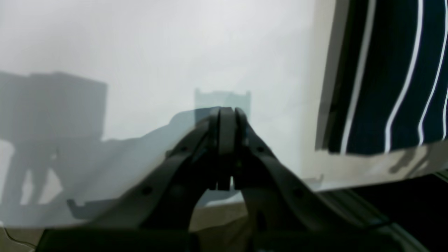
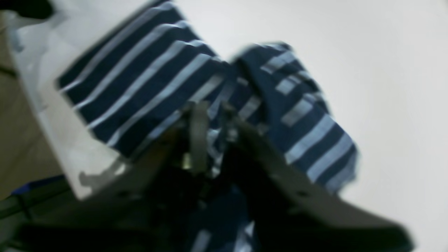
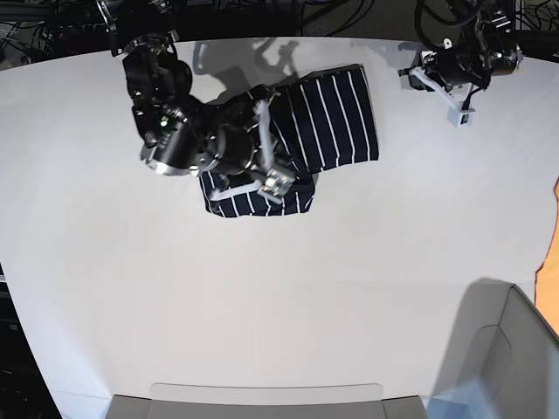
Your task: Fold the T-shirt properly
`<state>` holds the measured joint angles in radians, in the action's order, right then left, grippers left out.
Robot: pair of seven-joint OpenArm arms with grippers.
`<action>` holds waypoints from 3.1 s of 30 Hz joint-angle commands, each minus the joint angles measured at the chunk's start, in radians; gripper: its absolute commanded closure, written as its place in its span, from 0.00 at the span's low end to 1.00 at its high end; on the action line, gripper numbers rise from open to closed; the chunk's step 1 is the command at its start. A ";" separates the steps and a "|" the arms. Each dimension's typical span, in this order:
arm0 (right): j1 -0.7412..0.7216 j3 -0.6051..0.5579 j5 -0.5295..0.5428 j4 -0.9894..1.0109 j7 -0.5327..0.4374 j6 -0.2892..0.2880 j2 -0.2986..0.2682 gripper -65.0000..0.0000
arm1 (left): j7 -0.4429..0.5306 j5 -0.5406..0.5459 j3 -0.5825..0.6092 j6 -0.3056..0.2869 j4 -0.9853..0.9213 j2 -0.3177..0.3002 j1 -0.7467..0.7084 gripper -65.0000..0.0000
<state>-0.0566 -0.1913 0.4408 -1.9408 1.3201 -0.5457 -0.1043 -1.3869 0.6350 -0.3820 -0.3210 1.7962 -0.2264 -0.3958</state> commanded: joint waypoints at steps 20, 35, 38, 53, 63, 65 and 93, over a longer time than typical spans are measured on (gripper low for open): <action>0.007 -0.403 -0.785 0.067 -0.026 0.128 0.125 0.64 | -0.009 -0.007 0.059 0.004 0.009 -0.003 0.022 1.00; 0.011 -0.330 -0.782 0.114 -0.027 0.134 0.174 0.64 | -0.009 -0.007 0.058 0.004 0.009 -0.003 0.031 1.00; 0.011 -0.331 -0.745 0.134 -0.029 0.132 0.176 0.64 | -0.009 -0.007 0.058 0.004 0.009 -0.003 0.031 1.00; 0.008 -0.331 -0.607 0.183 -0.029 0.267 0.165 0.64 | -0.009 -0.005 0.058 0.004 0.009 -0.003 0.027 1.00; 0.007 -0.331 -0.609 0.248 -0.061 0.276 0.148 0.64 | -0.009 -0.005 0.058 0.004 0.009 -0.003 0.027 1.00; 0.013 -0.331 -0.609 0.269 -0.089 0.276 0.142 0.64 | -0.009 -0.005 0.058 0.004 0.009 -0.003 0.025 1.00; 0.002 -0.475 -0.603 0.005 -0.011 0.267 0.159 1.00 | -0.009 -0.007 0.053 0.006 0.009 -0.001 0.028 1.00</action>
<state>-0.0486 -0.6647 -0.1780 -1.9209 1.3273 -0.2760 0.0399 -1.3869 0.6296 -0.3233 -0.3202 1.7954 -0.2207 -0.3656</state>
